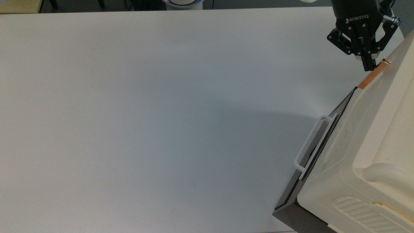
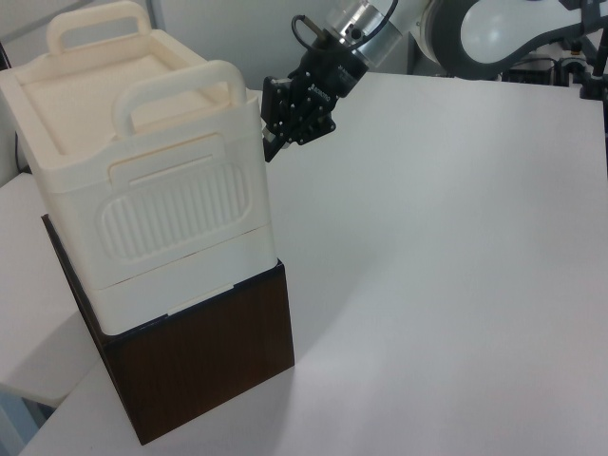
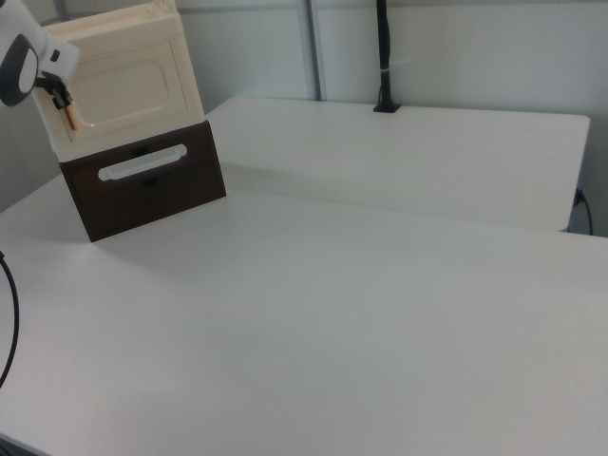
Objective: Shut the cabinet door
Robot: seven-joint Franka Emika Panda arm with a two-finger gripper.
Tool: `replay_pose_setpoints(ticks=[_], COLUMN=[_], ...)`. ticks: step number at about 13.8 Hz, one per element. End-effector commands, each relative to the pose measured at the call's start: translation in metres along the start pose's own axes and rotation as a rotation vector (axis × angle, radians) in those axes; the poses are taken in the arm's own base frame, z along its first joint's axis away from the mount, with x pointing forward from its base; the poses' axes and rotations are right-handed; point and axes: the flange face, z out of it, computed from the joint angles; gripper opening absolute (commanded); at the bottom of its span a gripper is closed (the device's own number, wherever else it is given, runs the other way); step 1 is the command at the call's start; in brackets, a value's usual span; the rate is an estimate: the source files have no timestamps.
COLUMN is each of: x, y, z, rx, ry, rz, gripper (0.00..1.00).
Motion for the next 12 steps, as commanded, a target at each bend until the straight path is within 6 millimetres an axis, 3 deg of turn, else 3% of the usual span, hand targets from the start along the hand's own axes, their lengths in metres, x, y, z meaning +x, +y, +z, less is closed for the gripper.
replay_pose_setpoints(ticks=[1, 2, 3, 4, 6, 10, 12], x=[0.001, 0.013, 0.009, 0.011, 0.038, 0.088, 0.110], y=[-0.004, 0.003, 0.016, 0.033, 0.083, 0.167, 0.203], z=[0.008, -0.008, -0.008, -0.015, -0.030, -0.098, -0.125], rx=[0.033, 0.021, -0.015, -0.077, -0.242, -0.433, -0.500], ry=[0.030, 0.034, 0.012, -0.031, -0.156, -0.396, -0.487], rz=[-0.002, 0.002, -0.020, -0.081, -0.174, -0.325, -0.359], gripper=[0.07, 0.10, 0.10, 0.10, 0.11, 0.22, 0.34])
